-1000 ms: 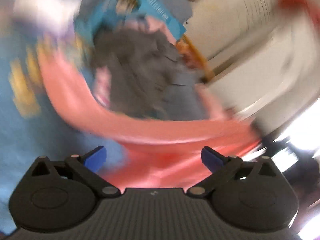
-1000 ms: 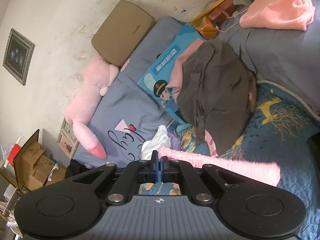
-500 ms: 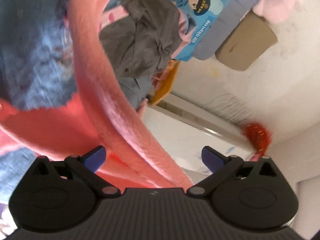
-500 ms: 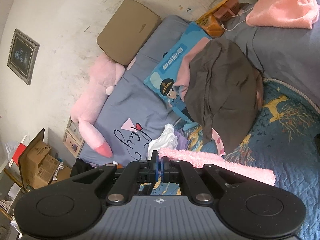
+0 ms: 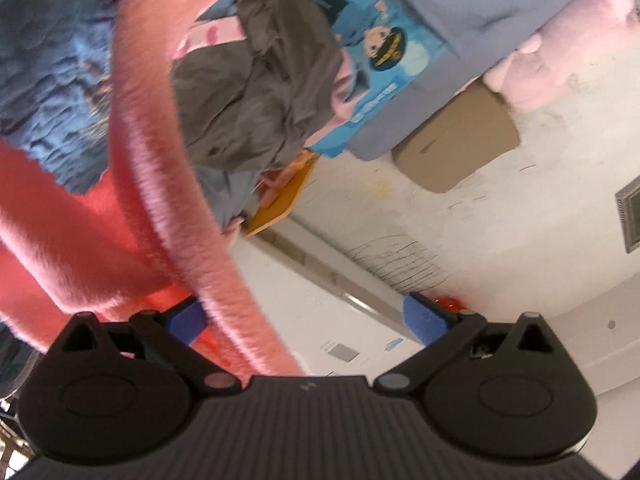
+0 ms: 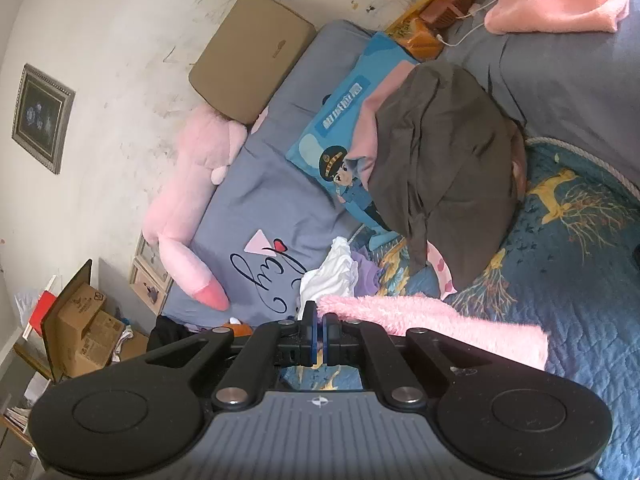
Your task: Fold clothes
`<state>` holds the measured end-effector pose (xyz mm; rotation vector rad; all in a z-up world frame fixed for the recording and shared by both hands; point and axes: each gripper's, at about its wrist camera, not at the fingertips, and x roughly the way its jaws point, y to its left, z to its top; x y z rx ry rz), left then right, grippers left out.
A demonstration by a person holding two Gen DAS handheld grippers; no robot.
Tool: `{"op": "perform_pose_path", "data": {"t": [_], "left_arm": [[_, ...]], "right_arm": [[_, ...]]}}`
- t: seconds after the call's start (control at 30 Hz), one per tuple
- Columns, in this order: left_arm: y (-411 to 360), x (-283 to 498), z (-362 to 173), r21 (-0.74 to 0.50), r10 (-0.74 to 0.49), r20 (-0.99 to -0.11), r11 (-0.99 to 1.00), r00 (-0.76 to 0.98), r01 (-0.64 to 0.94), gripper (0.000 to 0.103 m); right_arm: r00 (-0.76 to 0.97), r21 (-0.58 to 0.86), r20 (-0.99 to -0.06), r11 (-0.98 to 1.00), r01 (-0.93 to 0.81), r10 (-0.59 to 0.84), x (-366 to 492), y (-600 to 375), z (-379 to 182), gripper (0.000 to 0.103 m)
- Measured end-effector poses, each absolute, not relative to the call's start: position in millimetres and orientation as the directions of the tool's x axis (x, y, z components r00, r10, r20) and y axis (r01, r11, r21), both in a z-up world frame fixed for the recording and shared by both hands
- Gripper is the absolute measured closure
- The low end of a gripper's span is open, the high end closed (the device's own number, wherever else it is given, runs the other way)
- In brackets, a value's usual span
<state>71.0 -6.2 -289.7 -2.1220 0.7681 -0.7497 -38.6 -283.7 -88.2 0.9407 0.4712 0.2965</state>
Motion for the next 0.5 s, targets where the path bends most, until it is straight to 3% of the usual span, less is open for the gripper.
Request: {"op": "perform_pose_path", "data": {"t": [0.37,0.47,0.5], "left_arm": [[42,82,-274,-0.832,-0.611,0.242,-0.53,0.753,-0.163,0.005],[47,85,-269,-0.861,-0.628,0.19,-0.476,0.755,-0.179,0.022],[48,83,-269,-0.87,-0.641,0.162,-0.452,0.75,-0.199,0.039]], "right_arm": [[0.836,0.825,-0.201,0.548,-0.137,0.511,-48,-278,-83,0.101],[0.827,0.819,-0.144,0.535,-0.209,0.543,-54,-277,-76,0.101],[0.823,0.815,-0.126,0.53,-0.232,0.554,-56,-277,-73,0.101]]}}
